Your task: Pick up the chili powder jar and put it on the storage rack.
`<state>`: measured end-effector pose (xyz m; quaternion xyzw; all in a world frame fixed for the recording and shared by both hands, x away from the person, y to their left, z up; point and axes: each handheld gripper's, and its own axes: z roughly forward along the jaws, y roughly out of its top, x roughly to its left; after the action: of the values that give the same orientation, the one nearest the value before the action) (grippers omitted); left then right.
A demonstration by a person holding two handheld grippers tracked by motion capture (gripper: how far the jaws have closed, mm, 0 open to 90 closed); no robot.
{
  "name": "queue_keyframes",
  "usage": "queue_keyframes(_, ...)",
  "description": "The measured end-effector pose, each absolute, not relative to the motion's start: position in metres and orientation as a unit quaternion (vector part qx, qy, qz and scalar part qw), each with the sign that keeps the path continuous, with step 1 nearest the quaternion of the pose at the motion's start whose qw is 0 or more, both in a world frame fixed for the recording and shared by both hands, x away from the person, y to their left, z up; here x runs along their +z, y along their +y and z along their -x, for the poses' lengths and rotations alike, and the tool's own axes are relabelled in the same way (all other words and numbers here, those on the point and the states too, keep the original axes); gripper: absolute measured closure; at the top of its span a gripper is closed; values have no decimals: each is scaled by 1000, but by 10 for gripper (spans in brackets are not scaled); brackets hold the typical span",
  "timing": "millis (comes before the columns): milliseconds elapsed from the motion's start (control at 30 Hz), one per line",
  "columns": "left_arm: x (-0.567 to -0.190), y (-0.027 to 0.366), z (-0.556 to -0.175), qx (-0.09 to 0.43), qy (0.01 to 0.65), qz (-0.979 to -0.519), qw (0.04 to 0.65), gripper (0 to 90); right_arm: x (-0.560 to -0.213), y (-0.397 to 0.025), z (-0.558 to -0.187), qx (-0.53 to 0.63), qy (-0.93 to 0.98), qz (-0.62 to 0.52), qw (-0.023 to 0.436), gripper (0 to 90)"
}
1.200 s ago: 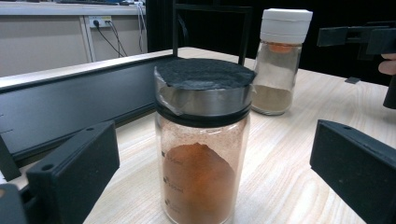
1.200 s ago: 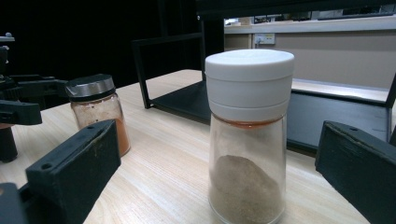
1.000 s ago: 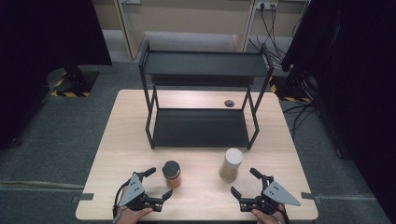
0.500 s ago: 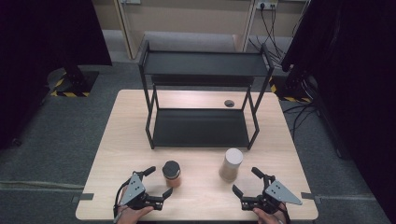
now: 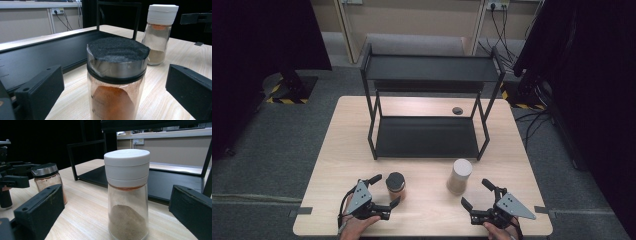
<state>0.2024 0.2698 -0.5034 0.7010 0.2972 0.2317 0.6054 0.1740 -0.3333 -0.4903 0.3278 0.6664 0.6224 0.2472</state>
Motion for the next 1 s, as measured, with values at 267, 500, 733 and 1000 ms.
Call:
queue_keyframes(267, -502, 266, -210, 229, 295, -710, 597, 29, -491, -333, -175, 622, 667, -328, 245, 4)
queue_keyframes(500, -501, 261, -221, 220, 290, -723, 587, 69, -491, -333, -175, 623, 667, -330, 242, 4)
queue_keyframes(733, -498, 260, -226, 215, 295, -732, 576, 159, -491, -334, -176, 625, 665, -332, 239, 4)
queue_keyframes(1000, -494, 256, -230, 211, 284, -744, 567, 319, -491, -333, -176, 624, 666, -333, 238, 4)
